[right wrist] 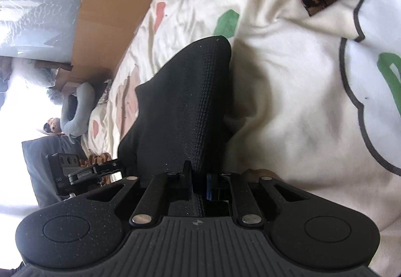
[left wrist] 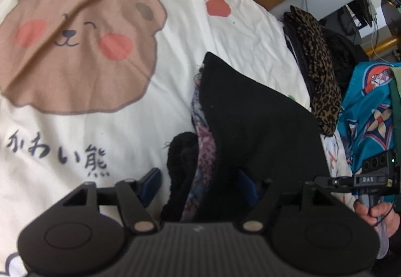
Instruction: Fold clothes
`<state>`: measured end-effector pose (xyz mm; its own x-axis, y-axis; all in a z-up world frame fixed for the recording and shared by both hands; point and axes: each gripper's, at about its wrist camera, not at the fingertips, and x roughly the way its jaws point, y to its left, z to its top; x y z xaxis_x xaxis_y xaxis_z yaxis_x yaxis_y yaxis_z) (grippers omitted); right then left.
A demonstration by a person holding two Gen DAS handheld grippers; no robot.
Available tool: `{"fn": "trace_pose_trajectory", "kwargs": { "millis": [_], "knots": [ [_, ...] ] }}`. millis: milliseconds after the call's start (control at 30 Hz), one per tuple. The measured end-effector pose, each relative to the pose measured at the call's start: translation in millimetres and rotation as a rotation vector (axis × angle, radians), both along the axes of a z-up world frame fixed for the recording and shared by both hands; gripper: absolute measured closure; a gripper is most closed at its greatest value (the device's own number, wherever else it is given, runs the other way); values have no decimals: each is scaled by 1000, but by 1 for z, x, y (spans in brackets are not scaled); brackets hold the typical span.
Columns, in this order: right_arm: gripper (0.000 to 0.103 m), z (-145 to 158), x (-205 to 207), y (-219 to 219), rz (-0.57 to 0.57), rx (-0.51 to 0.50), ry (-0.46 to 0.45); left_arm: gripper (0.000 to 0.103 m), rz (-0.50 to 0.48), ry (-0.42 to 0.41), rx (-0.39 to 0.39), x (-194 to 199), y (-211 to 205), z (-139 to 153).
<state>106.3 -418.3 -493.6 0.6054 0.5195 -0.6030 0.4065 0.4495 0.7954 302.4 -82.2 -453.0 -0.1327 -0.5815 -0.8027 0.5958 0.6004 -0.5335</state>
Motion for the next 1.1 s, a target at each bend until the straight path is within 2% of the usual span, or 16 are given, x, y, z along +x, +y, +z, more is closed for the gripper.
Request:
{"fn": "trace_pose_trajectory", "kwargs": {
  "millis": [133,300,367,400,433,500,533,567,700,900,1100],
  "knots": [
    [81,-8,4,4,3,-4,6,29,13,30,-38,5,-3,-3],
    [80,-18,8,10,8,24,-5,30,0,71,-57,6,-6,-5],
    [80,-22,10,12,-1,41,-11,32,19,144,-86,8,-6,-11],
    [79,-24,11,12,-8,50,-12,37,26,156,-83,8,-6,-13],
    [79,-25,11,13,-14,57,-13,45,29,159,-77,9,-7,-15],
    [79,-25,13,14,-26,59,-13,52,25,139,-57,9,-9,-14],
    [83,-25,14,14,-31,59,-13,57,35,145,-50,11,-9,-14],
    [91,-25,15,15,-37,60,-13,59,44,148,-43,11,-9,-13],
    [94,-16,17,17,-43,31,8,67,46,106,-16,4,-12,0],
    [95,14,20,24,-23,-38,14,70,61,34,30,-9,-19,28],
    [95,35,23,22,2,-115,12,71,66,-24,28,-21,-25,54]
  ]
}}
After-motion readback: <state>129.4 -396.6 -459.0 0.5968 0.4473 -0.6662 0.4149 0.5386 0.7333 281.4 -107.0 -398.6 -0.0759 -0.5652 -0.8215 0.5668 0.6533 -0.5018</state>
